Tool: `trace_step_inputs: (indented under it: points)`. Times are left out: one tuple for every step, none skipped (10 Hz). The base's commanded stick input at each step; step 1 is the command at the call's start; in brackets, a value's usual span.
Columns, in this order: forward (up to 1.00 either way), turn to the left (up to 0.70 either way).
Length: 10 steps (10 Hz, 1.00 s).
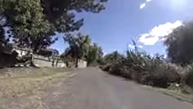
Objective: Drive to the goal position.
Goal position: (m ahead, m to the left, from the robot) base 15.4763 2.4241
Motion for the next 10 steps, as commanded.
trace_step_inputs:
  points:
    - [0.73,0.00]
    - [0.79,0.00]
    - [0.84,0.00]
    - [0.85,0.00]
    - [0.85,0.00]
    - [1.00,0.00]
    - [1.00,0.02]
    - [1.00,0.04]
    - [1.00,0.37]
    - [1.00,0.23]
